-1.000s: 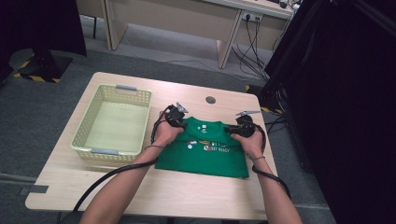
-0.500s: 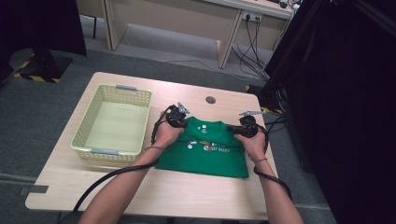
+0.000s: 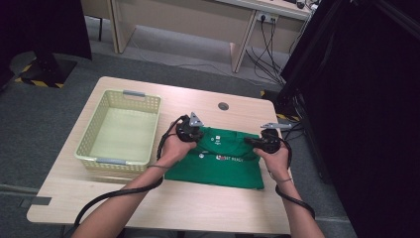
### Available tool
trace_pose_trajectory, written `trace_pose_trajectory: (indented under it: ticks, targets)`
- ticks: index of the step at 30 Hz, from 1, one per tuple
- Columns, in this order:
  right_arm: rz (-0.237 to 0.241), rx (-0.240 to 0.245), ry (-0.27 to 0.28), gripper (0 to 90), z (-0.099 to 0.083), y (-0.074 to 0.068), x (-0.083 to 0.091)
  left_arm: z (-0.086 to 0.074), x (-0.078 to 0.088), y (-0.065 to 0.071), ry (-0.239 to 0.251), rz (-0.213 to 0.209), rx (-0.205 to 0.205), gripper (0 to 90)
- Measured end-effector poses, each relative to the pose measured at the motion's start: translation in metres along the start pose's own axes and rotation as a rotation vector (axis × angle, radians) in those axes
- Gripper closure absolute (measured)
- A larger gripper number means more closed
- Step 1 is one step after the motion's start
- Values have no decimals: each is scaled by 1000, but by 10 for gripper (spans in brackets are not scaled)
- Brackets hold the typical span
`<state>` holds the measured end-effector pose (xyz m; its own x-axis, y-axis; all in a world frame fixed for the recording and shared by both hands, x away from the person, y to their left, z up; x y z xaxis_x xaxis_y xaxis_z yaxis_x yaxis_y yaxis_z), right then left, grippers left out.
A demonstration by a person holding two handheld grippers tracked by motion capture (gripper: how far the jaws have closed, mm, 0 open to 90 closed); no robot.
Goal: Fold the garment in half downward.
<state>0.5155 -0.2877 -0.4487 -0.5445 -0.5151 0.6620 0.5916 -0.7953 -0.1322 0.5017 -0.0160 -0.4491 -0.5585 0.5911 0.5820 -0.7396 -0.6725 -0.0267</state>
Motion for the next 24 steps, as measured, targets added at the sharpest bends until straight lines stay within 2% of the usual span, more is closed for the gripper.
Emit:
trace_pose_trajectory:
  ticks: [16, 24]
  targets:
    - [48, 4, -1, 884, -39, -22, 24, -38, 18, 30, -22, -53, -38, 847]
    - [63, 10, -19, 883, -54, -29, 27, -56, 19, 36, -61, -60, -52, 842]
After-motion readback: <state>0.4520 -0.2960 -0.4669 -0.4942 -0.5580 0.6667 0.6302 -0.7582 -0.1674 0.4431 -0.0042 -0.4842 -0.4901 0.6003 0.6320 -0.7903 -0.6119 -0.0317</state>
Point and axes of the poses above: each handheld gripper's, and its own axes: x roughly backward along the jaws, z roughly out of its top, y roughly to its right, the point moved 4 cm from there along -x, roughly forward along the jaws, and after that the axes turned 1 degree about x, right-handed, at the moved point
